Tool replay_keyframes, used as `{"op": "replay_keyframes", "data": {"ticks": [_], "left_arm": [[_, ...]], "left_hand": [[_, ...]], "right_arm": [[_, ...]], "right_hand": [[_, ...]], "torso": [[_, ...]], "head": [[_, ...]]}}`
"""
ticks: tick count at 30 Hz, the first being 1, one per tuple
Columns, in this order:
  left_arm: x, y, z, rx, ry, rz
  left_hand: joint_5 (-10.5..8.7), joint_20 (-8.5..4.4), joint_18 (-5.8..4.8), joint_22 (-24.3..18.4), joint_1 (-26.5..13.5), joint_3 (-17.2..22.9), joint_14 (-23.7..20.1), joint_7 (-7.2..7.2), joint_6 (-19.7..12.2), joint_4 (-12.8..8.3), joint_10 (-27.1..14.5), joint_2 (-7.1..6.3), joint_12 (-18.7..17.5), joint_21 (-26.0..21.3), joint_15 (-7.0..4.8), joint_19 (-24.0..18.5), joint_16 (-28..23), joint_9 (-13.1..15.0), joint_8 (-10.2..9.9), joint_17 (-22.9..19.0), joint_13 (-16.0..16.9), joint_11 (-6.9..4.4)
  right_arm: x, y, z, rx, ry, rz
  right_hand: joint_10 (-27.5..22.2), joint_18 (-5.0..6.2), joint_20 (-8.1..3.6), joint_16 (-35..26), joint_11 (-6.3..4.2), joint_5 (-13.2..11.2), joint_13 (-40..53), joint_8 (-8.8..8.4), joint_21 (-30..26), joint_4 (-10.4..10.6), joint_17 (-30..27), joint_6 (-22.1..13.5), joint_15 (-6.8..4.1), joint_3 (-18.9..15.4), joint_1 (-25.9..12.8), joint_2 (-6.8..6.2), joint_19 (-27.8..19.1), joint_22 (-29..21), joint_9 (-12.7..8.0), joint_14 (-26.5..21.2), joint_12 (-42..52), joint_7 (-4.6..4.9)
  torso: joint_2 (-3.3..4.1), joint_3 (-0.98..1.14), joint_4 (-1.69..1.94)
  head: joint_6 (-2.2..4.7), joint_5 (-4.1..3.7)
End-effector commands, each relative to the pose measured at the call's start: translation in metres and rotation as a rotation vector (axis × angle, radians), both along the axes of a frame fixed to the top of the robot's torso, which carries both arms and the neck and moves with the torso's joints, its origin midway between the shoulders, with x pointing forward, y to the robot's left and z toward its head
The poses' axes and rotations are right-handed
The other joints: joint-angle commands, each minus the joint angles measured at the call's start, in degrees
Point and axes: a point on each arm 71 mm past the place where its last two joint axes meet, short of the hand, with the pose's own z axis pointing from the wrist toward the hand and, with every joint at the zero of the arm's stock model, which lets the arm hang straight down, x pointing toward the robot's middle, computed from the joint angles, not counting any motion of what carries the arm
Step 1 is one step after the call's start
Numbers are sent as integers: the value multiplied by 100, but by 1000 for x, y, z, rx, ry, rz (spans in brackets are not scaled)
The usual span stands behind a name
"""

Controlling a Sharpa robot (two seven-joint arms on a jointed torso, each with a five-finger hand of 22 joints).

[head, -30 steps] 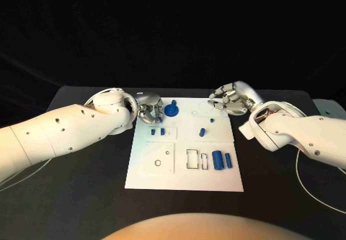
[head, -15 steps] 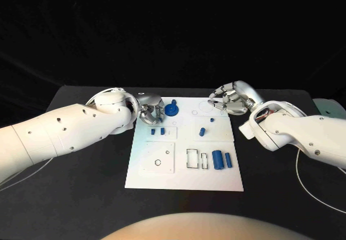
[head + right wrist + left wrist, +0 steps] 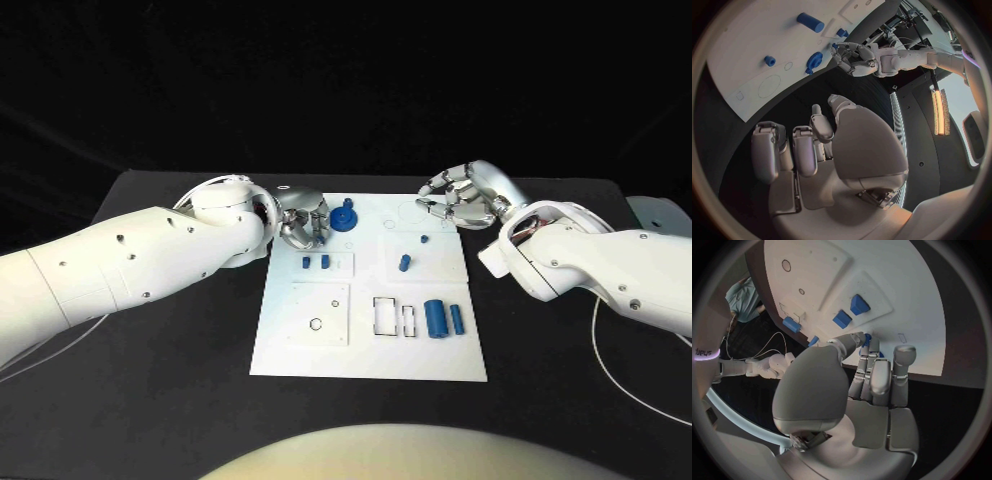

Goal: Assemble the parts on the task board

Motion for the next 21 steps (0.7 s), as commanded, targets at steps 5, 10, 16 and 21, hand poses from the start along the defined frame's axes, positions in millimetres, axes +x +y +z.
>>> {"op": "replay_keyframes", "data": {"ticks": [5,10,16,21], "left_arm": [[-1,-1,-3,17,28,0],[-1,0,-4,21,30,2],[0,0,-3,9,18,5],[0,-1,-2,-10,7,4]], "left_hand": [[-39,7,-52,-57,-59,-33,4,6,30,-25,44,-8,-87,-19,-2,-31,13,2,-47,-5,-13,20],[-41,23,-45,-115,-93,-48,-48,56,-57,-46,-36,-39,-254,-58,41,-82,-10,-25,-165,-88,-52,76],[-36,70,-29,-204,-157,-62,-110,129,-196,-52,-165,-110,-457,-114,110,-157,-23,-68,-324,-191,-103,157],[-35,95,-13,-276,-202,-76,-143,144,-311,-46,-205,-153,-534,-156,135,-209,-27,-103,-430,-254,-119,181]], "right_arm": [[0,1,0,-3,-7,10],[0,1,0,-3,-8,10],[0,0,0,-3,-9,8],[0,1,0,-3,-9,9]], "right_hand": [[-7,52,-48,-22,-15,27,1,18,-3,12,704,-27,-38,36,-45,-7,135,982,7,393,0,-9],[-12,55,-53,-31,-19,29,-27,32,-19,10,695,-34,-43,66,-53,-20,132,974,10,393,-23,-12],[-12,55,-53,-31,-19,29,-27,32,-19,10,695,-34,-43,66,-53,-20,132,974,10,393,-23,-12],[-12,55,-53,-31,-19,29,-27,32,-19,10,695,-34,-43,66,-53,-20,132,974,10,393,-23,-12]], "torso": [[-2,-1,5],[0,-3,3],[-2,-1,3],[-2,1,1]], "head": [[-10,-4],[-8,-1],[-9,-5],[-7,-5]]}}
